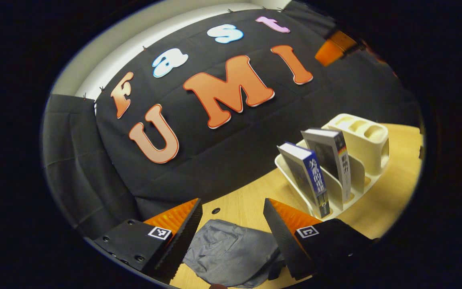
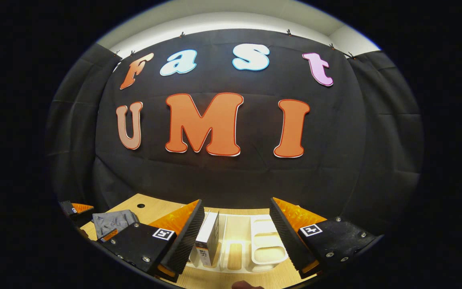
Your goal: Open the schoolbag, grab two books from the bookshelf and put them into the schoolbag.
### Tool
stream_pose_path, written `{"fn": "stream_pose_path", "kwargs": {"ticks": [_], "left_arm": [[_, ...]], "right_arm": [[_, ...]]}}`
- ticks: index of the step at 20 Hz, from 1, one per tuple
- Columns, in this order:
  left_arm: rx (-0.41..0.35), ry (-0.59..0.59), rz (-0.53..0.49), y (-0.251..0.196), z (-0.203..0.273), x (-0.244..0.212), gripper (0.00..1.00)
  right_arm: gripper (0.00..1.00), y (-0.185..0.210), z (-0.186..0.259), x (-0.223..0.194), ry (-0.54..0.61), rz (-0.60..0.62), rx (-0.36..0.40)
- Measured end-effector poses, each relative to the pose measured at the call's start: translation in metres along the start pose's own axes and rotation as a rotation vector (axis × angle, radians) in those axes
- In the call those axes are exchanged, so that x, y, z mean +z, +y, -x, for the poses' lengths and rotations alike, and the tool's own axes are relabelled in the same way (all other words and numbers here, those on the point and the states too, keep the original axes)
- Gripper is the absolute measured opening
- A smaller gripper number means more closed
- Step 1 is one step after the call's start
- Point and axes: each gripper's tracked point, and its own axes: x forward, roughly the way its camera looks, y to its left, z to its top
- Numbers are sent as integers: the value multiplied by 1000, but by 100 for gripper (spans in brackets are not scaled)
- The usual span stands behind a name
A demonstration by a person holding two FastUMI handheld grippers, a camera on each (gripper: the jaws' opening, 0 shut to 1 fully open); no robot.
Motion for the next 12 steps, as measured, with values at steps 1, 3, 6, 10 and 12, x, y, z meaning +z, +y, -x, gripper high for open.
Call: {"fn": "stream_pose_path", "kwargs": {"ticks": [1,3,6,10,12], "left_arm": [[-3,22,-36,-4,-2,-13,97],[-6,65,-99,-11,-3,-36,97],[-13,126,-168,-23,-2,-72,97],[-29,192,-256,-36,3,-108,98],[-23,222,-313,-37,8,-121,98]], "right_arm": [[98,-1,1,-1,4,1,-3],[98,-4,1,-5,11,-2,-4],[97,-7,0,-11,24,-4,-6],[97,-15,0,-16,30,2,-3],[97,-19,-1,-20,36,4,-1]]}}
